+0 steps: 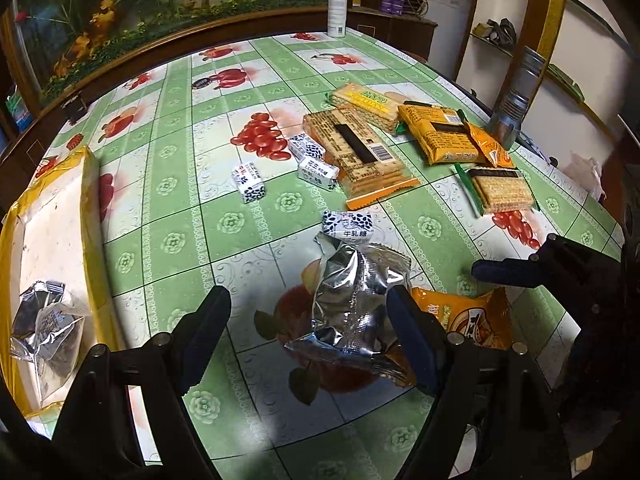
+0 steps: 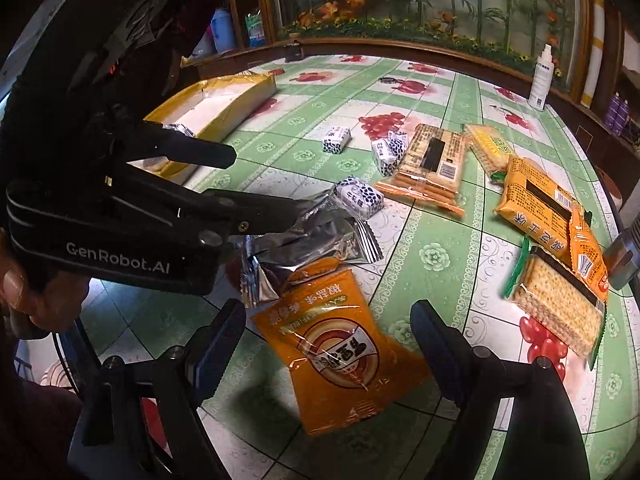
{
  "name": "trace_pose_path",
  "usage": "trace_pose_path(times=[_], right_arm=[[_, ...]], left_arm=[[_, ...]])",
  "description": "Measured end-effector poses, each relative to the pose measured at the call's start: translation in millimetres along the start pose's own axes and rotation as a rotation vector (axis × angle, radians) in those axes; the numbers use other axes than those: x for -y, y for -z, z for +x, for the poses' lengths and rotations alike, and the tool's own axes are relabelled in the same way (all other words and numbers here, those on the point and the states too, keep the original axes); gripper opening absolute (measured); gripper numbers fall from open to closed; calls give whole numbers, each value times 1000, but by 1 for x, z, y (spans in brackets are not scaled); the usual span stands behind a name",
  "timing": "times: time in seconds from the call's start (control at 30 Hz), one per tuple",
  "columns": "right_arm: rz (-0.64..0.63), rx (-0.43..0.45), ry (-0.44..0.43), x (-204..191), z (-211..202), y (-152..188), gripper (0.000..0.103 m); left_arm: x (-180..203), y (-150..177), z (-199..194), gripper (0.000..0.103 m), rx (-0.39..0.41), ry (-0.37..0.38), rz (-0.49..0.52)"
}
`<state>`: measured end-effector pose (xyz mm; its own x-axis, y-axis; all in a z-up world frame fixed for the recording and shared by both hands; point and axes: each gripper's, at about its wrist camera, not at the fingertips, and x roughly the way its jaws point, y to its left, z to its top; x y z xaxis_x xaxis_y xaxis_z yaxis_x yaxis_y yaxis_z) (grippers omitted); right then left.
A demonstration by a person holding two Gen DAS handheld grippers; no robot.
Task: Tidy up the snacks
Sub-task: 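Grasp another silver foil packet with the left tool while the right tool grasps the orange packet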
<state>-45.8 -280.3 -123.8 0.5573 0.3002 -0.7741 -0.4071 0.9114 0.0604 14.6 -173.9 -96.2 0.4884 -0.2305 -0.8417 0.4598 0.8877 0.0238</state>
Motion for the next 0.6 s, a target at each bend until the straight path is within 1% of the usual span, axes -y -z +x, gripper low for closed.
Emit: trace_pose_path(times=[0.1,0.2,0.27,0.3,0.37,0.4,0.43,0.5,0.6], right_arm=[[-2,-35,0,4,7,-2,86],[0,-69,-2,8,11,0,82],[-9,-70,12,9,10,2,73],[-11,-69,20,10,9,3,70],[1,-71,26,14,6,5,58],[9,-72,25,17,4,6,55],[20,-73,27,19,2,8,48],[41,-71,31,25,-2,12,46],[85,-59,39,34,-9,18,44]], left_arm=[[4,-2,4,80,-9,9,7],[9,-3,10,80,-22,12,17],[12,-4,12,80,-25,16,22],[15,-4,14,80,-28,16,27],[17,-4,17,80,-33,18,30],[17,-4,19,80,-37,26,29],[18,-5,20,80,-42,29,28],[20,-5,23,80,-45,30,30],[24,-2,29,80,-57,10,44]])
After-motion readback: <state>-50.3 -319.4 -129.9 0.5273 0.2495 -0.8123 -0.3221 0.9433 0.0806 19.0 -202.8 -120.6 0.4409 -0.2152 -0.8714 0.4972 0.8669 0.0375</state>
